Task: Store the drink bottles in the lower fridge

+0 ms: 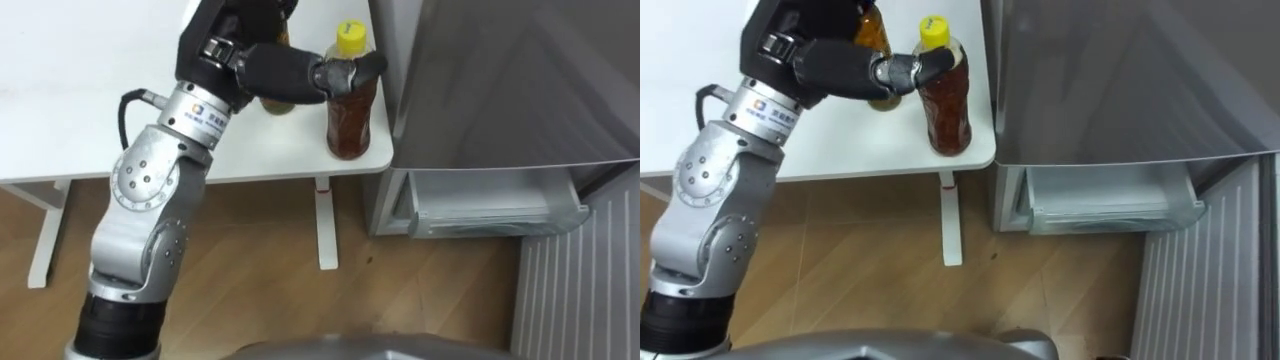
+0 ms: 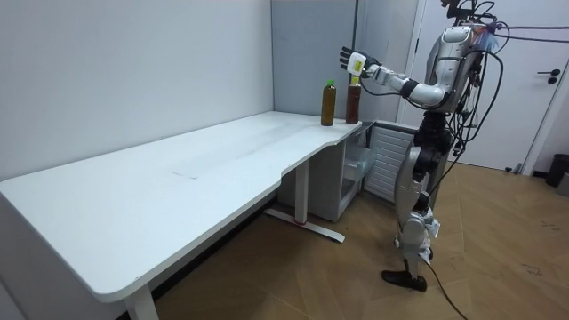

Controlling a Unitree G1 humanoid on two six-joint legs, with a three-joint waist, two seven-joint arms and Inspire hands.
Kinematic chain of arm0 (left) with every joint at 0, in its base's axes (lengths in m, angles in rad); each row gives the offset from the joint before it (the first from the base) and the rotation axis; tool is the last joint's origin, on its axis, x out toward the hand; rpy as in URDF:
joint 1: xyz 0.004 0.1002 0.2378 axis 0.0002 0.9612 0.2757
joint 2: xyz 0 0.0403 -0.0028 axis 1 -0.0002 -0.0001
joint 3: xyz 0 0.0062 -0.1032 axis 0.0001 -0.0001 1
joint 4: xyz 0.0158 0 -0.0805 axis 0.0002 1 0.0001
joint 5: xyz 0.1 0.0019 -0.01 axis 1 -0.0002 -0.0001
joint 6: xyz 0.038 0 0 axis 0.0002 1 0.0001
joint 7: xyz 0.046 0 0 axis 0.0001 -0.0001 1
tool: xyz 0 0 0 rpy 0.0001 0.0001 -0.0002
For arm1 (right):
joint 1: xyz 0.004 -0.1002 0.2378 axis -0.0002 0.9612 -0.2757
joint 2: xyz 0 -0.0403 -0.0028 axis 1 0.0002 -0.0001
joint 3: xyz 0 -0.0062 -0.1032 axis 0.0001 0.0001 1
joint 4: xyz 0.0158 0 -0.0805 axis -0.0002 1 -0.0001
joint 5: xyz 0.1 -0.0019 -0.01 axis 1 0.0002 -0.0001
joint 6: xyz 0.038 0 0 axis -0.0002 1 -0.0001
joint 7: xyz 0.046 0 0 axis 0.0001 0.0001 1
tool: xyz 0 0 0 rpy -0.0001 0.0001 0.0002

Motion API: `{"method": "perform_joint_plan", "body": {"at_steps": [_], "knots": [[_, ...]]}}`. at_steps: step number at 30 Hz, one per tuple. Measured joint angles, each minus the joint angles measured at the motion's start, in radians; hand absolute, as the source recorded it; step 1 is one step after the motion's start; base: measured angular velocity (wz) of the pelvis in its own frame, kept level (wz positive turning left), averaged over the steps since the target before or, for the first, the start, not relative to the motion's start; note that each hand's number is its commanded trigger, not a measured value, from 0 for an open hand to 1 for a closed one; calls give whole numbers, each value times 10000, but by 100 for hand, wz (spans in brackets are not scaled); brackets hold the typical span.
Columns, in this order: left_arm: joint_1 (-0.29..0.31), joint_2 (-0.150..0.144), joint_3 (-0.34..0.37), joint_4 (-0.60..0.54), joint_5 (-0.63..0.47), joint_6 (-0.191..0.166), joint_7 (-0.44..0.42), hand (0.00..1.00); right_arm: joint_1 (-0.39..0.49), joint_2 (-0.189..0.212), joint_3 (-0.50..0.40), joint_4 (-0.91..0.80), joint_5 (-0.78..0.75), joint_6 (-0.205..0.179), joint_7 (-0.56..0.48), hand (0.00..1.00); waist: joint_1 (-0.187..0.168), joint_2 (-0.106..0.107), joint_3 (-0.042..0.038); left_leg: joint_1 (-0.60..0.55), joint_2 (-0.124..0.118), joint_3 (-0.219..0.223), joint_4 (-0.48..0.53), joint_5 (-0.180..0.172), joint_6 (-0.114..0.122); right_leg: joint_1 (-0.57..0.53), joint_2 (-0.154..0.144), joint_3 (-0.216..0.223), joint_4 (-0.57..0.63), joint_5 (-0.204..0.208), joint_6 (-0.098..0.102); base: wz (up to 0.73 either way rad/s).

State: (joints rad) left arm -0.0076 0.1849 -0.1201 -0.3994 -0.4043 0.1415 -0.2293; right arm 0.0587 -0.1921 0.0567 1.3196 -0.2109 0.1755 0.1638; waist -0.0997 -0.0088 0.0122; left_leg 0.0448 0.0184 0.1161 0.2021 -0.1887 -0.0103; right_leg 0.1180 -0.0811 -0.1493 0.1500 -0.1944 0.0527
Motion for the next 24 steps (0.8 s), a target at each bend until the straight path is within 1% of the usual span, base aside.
{"method": "perform_joint_plan", "body": {"at_steps": [2, 6, 10, 13, 17, 21, 24], "knots": [[0, 0, -1, 82, -69, 76, -61, 0, -3, 7, 2, -3, 2, 34, 14, 0, 2, -16, -7, 4, 0, 0, 1, 0, 0, 3, 0, 1, 0, 0, 0, 0], [3, -3, -3, 315, -233, 279, -235, 0, -17, 13, 2, -9, -2, 233, 30, 0, 8, -34, -22, 8, 0, 0, 15, 0, 0, 12, 0, 2, 2, 0, 0, 0], [4, -17, -3, 588, -231, 340, -313, 0, -8, 32, 2, -17, -2, 346, 144, 0, 57, -50, -46, 26, 0, 6, 38, 1, 0, 29, 0, 25, 10, -2, -1, 0], [37, -17, -2, 670, -230, 420, -381, 0, 39, 40, 2, -12, 0, 368, 152, 0, 149, -55, -49, 61, 0, 32, 45, 2, 1, 40, 1, 82, 28, -2, -2, -2], [161, -15, -1, 695, -237, 497, -381, 0, 90, 56, 1, -11, 0, 370, 137, 0, 178, -76, -50, 102, 0, 43, 45, 2, 1, 77, 1, 92, 34, -1, -3, -1], [175, -12, -1, 1241, -253, 500, -372, 0, 128, 79, 4, 2, 7, 375, 95, 0, 189, -95, -39, 124, 1, 44, 47, 2, 1, 111, 1, 87, 25, -2, -2, 0], [176, -8, 0, 1372, -252, 534, -364, 0, 150, 152, 3, 0, 6, 398, 15, 0, 189, -130, -35, 84, 0, 43, 55, 1, 2, 77, 1, 87, 20, -2, -2, 0]]}}
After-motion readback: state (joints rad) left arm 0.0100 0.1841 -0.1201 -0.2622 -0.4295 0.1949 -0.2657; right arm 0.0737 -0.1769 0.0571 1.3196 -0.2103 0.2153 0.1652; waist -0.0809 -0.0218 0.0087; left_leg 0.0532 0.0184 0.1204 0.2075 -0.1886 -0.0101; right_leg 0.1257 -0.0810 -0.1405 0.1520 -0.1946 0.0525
